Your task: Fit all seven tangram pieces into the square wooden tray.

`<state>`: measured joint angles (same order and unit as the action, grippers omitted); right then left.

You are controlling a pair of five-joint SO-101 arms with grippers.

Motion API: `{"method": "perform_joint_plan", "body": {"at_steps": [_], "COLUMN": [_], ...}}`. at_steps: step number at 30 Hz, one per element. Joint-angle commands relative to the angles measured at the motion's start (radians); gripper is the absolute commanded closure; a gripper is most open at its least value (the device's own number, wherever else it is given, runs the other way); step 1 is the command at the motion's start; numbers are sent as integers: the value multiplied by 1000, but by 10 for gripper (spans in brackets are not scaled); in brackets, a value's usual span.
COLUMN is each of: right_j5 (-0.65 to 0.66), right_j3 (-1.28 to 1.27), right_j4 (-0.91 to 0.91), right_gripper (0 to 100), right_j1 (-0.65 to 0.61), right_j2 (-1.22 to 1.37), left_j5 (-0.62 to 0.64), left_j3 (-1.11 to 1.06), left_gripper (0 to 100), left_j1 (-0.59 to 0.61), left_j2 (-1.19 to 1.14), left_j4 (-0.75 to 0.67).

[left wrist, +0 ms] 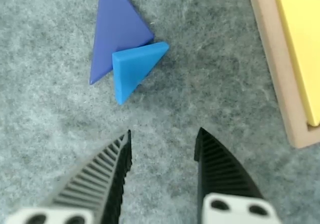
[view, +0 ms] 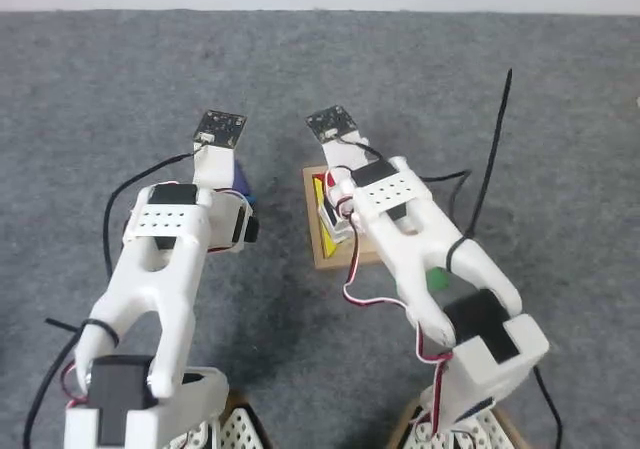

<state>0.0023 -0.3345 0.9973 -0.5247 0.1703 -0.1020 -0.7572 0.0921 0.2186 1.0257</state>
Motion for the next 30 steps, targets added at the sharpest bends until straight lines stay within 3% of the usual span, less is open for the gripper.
{"method": "perform_joint_plan", "body": {"at_steps": [1, 6, 10, 18, 25, 30], "right_j5": [12, 12, 12, 12, 11, 31], "right_j3": [44, 54, 52, 55, 51, -28], "right_j4": [-16, -16, -15, 22, 116, 174], "right_gripper": [883, 897, 995, 990, 990, 987], "right_j1": [-2, -2, -8, -12, 27, 160], "right_j2": [12, 51, 58, 24, -219, -495], "left_j5": [-12, -12, -12, -12, -12, -14], "left_j3": [13, 13, 13, 13, 13, 19], "left_gripper": [801, 801, 801, 801, 801, 801], "left_j1": [-2, -2, -2, -2, 2, 6], "left_j2": [43, 43, 43, 44, 43, 43], "left_j4": [-18, -18, -18, -18, -18, -18]}}
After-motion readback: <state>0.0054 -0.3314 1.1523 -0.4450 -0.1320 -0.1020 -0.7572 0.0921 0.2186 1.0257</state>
